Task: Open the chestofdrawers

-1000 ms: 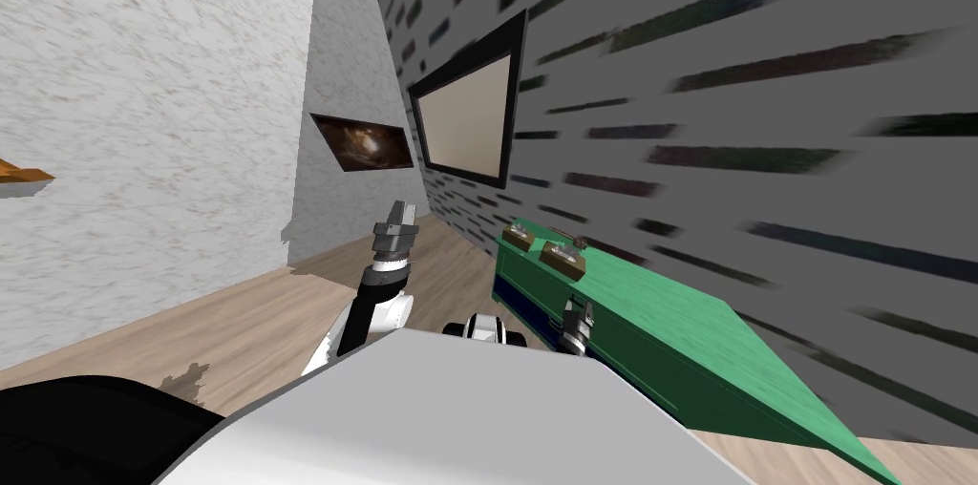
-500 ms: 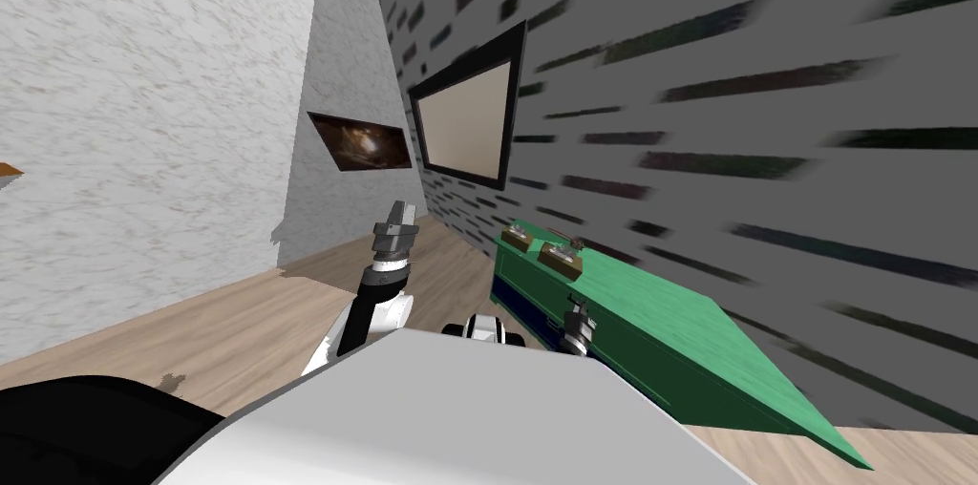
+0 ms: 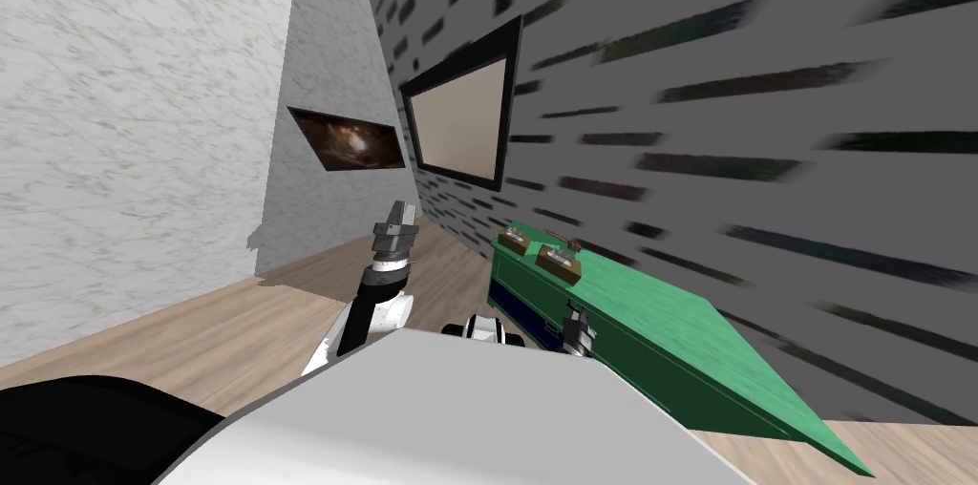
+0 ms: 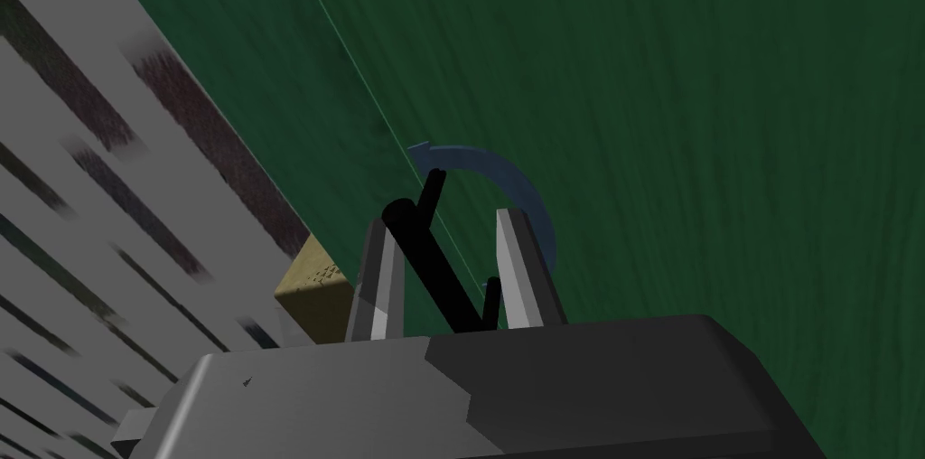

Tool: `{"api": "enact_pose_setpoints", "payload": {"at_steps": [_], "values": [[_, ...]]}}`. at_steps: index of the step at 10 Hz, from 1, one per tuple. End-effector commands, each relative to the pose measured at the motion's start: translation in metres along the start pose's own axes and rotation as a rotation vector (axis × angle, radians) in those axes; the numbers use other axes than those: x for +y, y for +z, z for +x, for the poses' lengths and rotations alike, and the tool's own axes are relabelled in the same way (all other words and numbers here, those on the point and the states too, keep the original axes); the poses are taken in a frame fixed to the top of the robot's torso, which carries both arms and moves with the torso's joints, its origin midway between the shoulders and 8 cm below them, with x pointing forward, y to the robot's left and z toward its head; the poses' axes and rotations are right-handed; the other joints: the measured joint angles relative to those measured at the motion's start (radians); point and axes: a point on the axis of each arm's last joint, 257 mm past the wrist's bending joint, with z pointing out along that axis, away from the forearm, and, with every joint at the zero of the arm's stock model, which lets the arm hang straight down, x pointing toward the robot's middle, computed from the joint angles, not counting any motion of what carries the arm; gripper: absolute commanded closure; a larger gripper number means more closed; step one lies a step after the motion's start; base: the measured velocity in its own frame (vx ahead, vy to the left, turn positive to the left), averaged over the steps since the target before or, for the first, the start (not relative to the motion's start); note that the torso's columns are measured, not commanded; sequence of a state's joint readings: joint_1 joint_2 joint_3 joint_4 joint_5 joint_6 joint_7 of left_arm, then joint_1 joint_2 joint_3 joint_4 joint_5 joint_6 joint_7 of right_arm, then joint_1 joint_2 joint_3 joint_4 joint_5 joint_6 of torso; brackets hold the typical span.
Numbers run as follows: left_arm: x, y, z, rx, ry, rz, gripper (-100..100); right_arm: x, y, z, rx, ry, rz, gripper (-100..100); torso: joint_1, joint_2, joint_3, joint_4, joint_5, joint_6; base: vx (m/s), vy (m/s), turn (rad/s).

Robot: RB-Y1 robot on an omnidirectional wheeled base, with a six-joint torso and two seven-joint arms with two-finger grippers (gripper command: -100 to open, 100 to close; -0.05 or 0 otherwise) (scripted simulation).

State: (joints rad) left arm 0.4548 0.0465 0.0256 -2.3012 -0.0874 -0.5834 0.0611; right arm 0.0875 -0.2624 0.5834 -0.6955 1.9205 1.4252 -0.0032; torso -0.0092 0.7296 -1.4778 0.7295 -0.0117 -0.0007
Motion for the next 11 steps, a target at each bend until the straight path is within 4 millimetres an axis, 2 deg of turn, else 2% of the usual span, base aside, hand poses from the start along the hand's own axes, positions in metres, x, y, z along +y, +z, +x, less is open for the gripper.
{"api": "enact_pose_setpoints", "payload": {"at_steps": [1,2,3,4,6,7,8,9,11], "values": [[0.000,0.000,0.000,0.000,0.000,0.000,0,0.005,-0.009,-0.006,-0.033,-0.003,-0.026,100,0.000,0.001,0.000,0.001,0.001,-0.002,0.017,-0.011,-0.014],[0.000,0.000,0.000,0.000,0.000,0.000,0,0.004,-0.020,0.002,-0.011,0.007,-0.030,100,0.001,0.002,0.001,0.002,0.001,-0.003,0.045,-0.012,-0.052],[0.000,0.000,0.000,0.000,0.000,0.000,0,0.004,-0.020,-0.006,-0.041,0.002,-0.030,100,0.001,0.001,0.000,0.001,0.001,0.000,0.043,-0.008,-0.056],[0.000,0.000,0.000,0.000,0.000,0.000,0,0.002,-0.030,0.004,-0.012,0.010,-0.033,100,0.001,0.000,0.000,0.001,0.001,-0.001,0.064,-0.008,-0.075],[0.000,0.000,0.000,0.000,0.000,0.000,0,0.003,-0.031,-0.008,-0.057,0.003,-0.034,100,-0.001,0.000,0.000,0.001,0.001,-0.001,0.038,-0.004,-0.037],[0.000,0.000,0.000,0.000,0.000,0.000,0,0.001,-0.041,0.000,-0.037,0.007,-0.036,100,0.001,0.001,0.001,0.002,0.001,-0.002,0.041,-0.004,-0.058],[0.000,0.000,0.000,0.000,0.000,0.000,0,0.001,-0.041,-0.008,-0.067,0.002,-0.037,100,0.000,0.001,0.001,0.001,0.001,0.000,0.046,-0.001,-0.064],[0.000,0.000,0.000,0.000,0.000,0.000,0,-0.002,-0.051,0.002,-0.038,0.006,-0.039,100,0.000,0.001,0.000,0.002,0.001,-0.001,0.069,0.008,-0.086],[0.000,0.000,0.000,0.000,0.000,0.000,0,-0.001,-0.052,-0.008,-0.080,-0.001,-0.041,100,0.000,0.000,0.000,0.002,0.001,-0.001,0.037,-0.009,-0.032]]}}
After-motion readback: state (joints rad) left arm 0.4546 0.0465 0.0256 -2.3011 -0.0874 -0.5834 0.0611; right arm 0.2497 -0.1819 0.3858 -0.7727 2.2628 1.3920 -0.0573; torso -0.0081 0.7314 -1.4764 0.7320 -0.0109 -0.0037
